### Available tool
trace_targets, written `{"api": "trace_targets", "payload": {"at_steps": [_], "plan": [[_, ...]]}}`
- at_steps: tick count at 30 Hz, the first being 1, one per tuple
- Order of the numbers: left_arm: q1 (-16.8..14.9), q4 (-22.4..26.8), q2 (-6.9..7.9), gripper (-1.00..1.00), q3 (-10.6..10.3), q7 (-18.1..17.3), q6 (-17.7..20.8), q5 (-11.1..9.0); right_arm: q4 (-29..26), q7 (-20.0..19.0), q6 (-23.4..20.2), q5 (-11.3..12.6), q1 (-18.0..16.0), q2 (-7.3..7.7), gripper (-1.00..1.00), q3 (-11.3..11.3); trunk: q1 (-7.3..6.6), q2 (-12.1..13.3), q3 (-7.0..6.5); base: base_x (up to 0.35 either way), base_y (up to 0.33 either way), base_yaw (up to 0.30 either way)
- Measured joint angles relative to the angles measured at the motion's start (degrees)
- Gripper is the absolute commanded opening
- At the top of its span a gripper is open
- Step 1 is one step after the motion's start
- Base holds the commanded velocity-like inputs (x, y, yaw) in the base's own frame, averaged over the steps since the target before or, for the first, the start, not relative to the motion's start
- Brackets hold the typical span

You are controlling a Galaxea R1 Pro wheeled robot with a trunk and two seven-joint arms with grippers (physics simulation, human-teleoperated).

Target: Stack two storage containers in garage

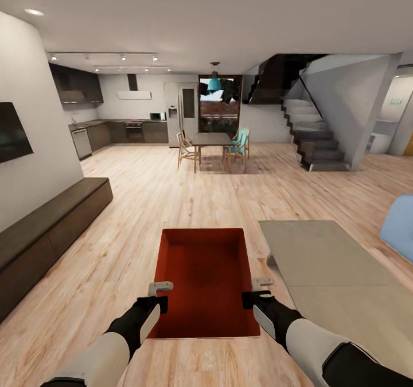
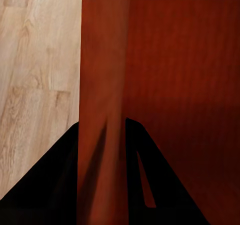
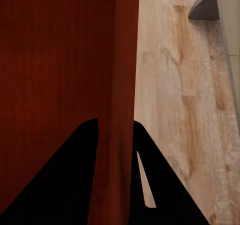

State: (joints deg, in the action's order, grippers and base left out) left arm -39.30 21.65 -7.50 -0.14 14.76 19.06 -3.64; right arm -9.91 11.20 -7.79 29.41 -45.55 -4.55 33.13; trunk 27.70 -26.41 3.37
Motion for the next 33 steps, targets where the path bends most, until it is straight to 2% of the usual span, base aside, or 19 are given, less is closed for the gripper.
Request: {"api": "trace_targets", "payload": {"at_steps": [6, 29, 33], "plan": [[0.0, 0.0, 0.00, -1.00, 0.0, 0.0, 0.0, 0.0, 0.0, 0.0, 0.0, 0.0, 0.0, 0.00, -1.00, 0.0, 0.01, 0.0, 0.00, 0.243, 0.000, 0.000], [0.0, 0.0, -0.01, -1.00, -0.1, 0.1, 0.0, -0.1, 0.0, 0.0, 0.0, 0.0, 0.0, 0.01, -1.00, 0.0, 0.03, 0.0, 0.00, 0.007, 0.000, 0.000], [0.0, 0.0, -0.01, -1.00, 0.0, 0.0, 0.0, 0.0, 0.0, 0.0, 0.0, 0.0, 0.0, 0.00, -1.00, 0.0, 0.00, 0.0, 0.00, 0.308, 0.000, 0.000]]}}
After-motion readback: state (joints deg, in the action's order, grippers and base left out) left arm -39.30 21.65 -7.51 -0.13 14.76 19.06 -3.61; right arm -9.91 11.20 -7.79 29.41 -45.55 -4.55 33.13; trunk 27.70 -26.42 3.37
